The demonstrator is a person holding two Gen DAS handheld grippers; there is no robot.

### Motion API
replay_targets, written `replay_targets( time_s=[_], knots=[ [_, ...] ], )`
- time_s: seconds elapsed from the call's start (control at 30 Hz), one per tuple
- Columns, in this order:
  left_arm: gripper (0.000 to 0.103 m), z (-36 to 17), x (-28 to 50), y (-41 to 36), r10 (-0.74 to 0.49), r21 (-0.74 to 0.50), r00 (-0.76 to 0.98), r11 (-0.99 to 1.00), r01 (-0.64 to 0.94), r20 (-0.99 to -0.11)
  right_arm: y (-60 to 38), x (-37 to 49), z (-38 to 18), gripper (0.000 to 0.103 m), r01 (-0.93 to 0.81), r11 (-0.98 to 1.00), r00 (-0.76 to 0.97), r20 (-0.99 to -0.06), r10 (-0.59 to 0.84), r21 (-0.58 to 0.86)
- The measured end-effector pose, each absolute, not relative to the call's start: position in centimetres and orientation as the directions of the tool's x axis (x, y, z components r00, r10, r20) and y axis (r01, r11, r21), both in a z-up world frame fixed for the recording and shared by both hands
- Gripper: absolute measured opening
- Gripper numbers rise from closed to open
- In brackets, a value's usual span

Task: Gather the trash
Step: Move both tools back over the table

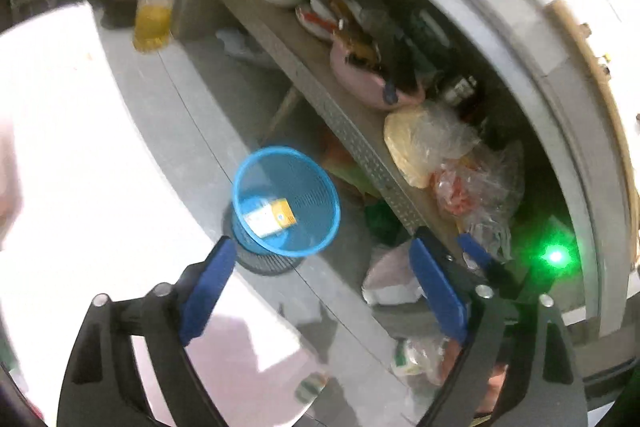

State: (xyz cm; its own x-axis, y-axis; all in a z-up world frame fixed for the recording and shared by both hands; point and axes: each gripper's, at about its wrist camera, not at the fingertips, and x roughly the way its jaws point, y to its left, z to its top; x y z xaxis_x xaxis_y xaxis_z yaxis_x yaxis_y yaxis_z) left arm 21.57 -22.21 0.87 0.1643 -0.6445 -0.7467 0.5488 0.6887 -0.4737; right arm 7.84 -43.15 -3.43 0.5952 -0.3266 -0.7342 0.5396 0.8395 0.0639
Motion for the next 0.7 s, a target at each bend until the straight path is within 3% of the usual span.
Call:
replay_targets(
  time_s=[0.07,0.17,0.37,0.47,0.7],
  knots=[
    [0.097,2.7,20.2,-19.6,-0.658,-0.439,0.258,0.695,0.569,-0.708,-41.5,8.3,-2.7,0.095,0.498,0.866,0.61,-0.725,-0.319,0.038],
    [0.097,4.6,18.5,-16.0,-0.677,-0.41,0.359,0.699,0.586,-0.642,-38.5,7.8,-0.8,0.095,0.44,0.897,0.643,-0.687,-0.338,-0.029],
    [0.097,5.6,16.7,-8.2,-0.671,-0.47,0.46,0.738,0.483,-0.581,-34.0,7.4,2.3,0.095,0.375,0.921,0.739,-0.565,-0.366,-0.106],
    [0.097,5.2,15.7,-4.6,-0.658,-0.495,0.499,0.753,0.435,-0.564,-31.8,7.7,3.3,0.095,0.275,0.955,0.793,-0.535,-0.291,-0.11],
    [0.097,4.8,13.0,2.0,-0.568,-0.469,0.632,0.815,0.342,-0.527,-27.9,9.0,4.0,0.095,0.021,1.0,0.821,-0.571,-0.015,0.004]
  ],
)
